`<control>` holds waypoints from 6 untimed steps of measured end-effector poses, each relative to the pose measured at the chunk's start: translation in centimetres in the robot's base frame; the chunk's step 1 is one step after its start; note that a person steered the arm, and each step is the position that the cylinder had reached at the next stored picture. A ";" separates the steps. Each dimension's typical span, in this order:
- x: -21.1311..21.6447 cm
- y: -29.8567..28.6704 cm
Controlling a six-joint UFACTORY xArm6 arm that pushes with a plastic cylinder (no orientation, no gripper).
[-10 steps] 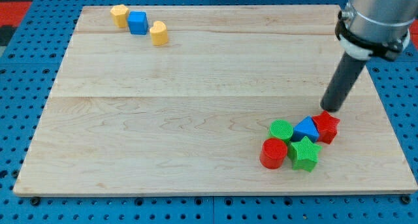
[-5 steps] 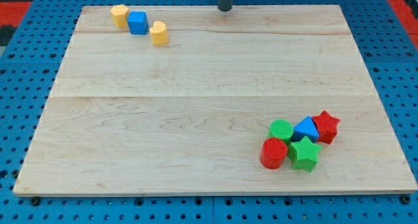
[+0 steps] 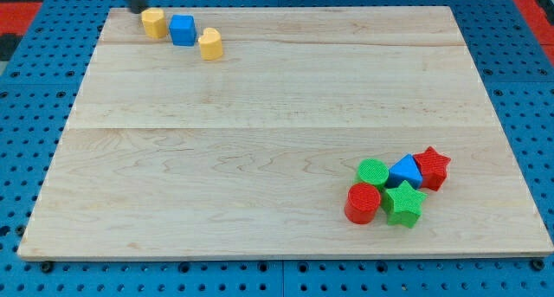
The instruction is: Slide the yellow heart into the green circle
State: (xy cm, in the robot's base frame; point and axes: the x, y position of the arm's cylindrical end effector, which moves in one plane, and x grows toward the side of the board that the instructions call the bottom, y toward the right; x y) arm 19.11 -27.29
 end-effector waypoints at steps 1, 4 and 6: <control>0.3 -2.9; 5.9 12.2; 10.3 18.8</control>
State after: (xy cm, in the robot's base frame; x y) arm 29.43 -8.47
